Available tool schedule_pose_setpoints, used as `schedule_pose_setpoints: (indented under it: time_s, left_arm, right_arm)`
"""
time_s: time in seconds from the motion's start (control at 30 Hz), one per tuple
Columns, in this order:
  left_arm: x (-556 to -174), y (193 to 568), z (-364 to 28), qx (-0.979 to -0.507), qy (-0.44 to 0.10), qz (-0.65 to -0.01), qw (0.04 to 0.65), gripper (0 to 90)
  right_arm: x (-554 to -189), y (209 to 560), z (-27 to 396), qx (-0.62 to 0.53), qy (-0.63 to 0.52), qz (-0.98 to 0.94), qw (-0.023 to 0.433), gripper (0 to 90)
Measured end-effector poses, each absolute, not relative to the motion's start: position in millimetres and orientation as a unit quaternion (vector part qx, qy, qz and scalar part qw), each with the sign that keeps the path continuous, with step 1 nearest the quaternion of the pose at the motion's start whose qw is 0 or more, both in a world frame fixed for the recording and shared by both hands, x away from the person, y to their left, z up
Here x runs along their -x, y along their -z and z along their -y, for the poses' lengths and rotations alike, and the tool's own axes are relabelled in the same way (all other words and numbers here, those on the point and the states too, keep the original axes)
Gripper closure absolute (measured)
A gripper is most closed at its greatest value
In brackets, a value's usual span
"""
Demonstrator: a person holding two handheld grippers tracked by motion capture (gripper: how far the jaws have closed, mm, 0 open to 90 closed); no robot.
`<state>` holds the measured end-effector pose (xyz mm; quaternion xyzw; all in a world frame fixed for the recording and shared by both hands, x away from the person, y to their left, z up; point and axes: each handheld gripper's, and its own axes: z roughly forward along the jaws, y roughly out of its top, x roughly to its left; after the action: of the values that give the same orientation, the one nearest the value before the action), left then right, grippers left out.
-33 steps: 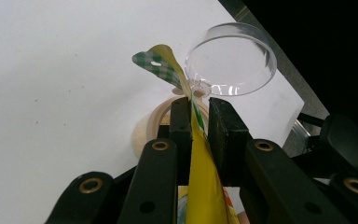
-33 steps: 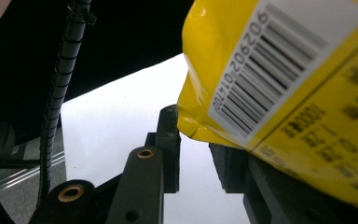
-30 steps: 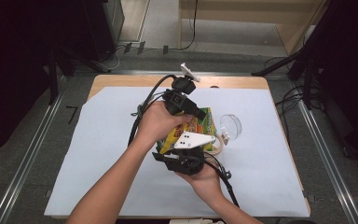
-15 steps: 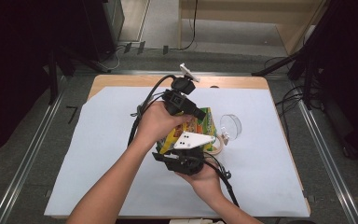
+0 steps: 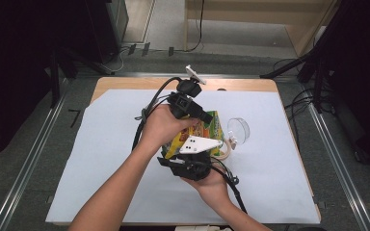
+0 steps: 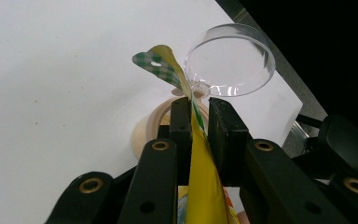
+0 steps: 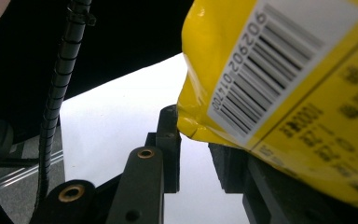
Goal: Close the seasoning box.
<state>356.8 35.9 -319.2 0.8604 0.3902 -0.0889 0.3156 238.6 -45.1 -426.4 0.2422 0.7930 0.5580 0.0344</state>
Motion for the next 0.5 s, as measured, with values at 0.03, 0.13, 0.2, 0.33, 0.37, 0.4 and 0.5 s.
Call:
schedule_pose_setpoints:
  time_s: [0.03,0.13,0.2,0.33,0.37,0.4,0.5]
  left_arm:
    - [-356.6,319.1,-35.9,-0.861,0.088,-0.390,0.315,80.7]
    - [-356.4,319.1,-36.1,-0.861,0.088,-0.389,0.316,80.7]
    - [-356.3,319.1,-36.2,-0.860,0.089,-0.390,0.316,80.7]
    - [-356.2,318.9,-36.5,-0.860,0.087,-0.390,0.317,80.6]
    - [-356.2,319.0,-36.4,-0.861,0.087,-0.389,0.317,80.6]
    - [-356.1,319.0,-36.2,-0.861,0.087,-0.389,0.316,80.6]
    - [-356.3,319.2,-36.1,-0.860,0.088,-0.390,0.318,80.6]
  right_arm:
    - [-238.7,426.6,45.1,-0.242,-0.558,-0.793,0.035,75.2]
    - [-238.9,426.8,45.1,-0.241,-0.557,-0.794,0.036,75.2]
    - [-238.7,426.7,45.1,-0.242,-0.558,-0.793,0.035,75.2]
    - [-238.6,426.3,45.2,-0.242,-0.560,-0.792,0.032,75.3]
    - [-238.7,426.5,45.3,-0.241,-0.559,-0.792,0.033,75.3]
    - [-238.9,426.7,45.3,-0.241,-0.559,-0.793,0.034,75.2]
    - [-238.9,426.7,45.5,-0.242,-0.558,-0.793,0.034,75.3]
